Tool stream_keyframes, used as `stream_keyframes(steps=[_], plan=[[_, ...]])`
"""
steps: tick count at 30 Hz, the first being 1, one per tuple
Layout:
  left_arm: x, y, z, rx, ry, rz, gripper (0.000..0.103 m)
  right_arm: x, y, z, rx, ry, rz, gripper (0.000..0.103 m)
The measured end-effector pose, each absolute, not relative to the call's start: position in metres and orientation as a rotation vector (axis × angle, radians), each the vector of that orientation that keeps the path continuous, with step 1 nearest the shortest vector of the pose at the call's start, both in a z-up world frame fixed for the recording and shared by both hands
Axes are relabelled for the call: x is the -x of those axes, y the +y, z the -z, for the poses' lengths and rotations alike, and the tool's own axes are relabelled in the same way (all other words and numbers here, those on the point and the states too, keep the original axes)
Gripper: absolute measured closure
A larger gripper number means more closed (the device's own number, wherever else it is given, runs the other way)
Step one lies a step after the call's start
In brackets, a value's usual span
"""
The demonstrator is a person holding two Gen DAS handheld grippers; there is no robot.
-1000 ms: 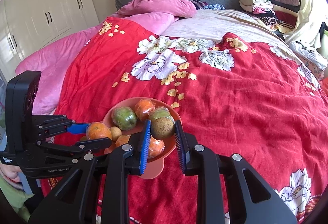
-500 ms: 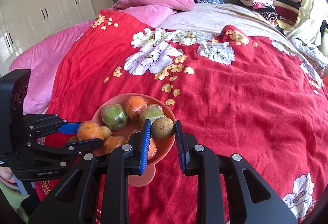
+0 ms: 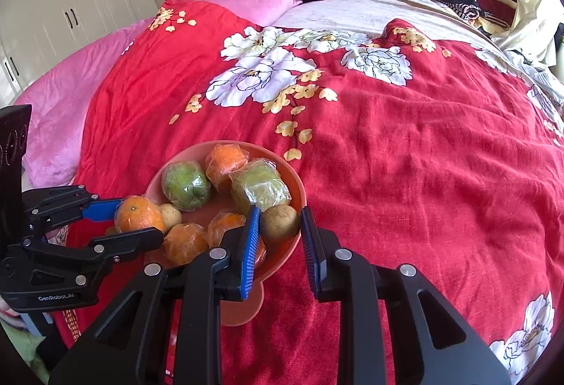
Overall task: Organize fruits
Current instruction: 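Open the right tool to drop the brown fruit into the bowl while the left tool lowers its orange, then open the left tool to release the wrapped orange into the bowl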
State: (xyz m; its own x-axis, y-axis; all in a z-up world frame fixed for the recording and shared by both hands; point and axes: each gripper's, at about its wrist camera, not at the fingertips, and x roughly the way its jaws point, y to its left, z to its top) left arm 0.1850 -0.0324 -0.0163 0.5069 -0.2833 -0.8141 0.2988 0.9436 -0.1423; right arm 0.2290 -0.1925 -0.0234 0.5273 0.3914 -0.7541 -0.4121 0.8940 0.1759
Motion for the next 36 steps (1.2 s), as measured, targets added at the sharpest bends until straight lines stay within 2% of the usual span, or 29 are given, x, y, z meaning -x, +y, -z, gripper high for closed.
stream_keyframes(steps=[7, 15, 25, 28, 36], plan=[[-0.185, -0.033, 0.017, -0.018, 0.978, 0.351, 0.069, -0.225, -0.2, 0.016, -0.008, 0.873, -0.471, 0.063], [-0.186, -0.033, 0.017, -0.014, 0.981, 0.347, 0.069, -0.212, -0.202, 0.008, -0.001, 0.855, -0.475, 0.05], [-0.186, -0.03, 0.01, -0.007, 0.975, 0.332, 0.063, -0.199, -0.209, -0.001, -0.012, 0.834, -0.463, 0.039], [-0.185, -0.029, 0.006, -0.006, 0.966, 0.323, 0.058, -0.195, -0.209, -0.004, -0.013, 0.826, -0.465, 0.037], [-0.179, -0.025, -0.008, 0.001, 0.933, 0.303, 0.053, -0.182, -0.207, -0.014, 0.001, 0.804, -0.466, 0.03]])
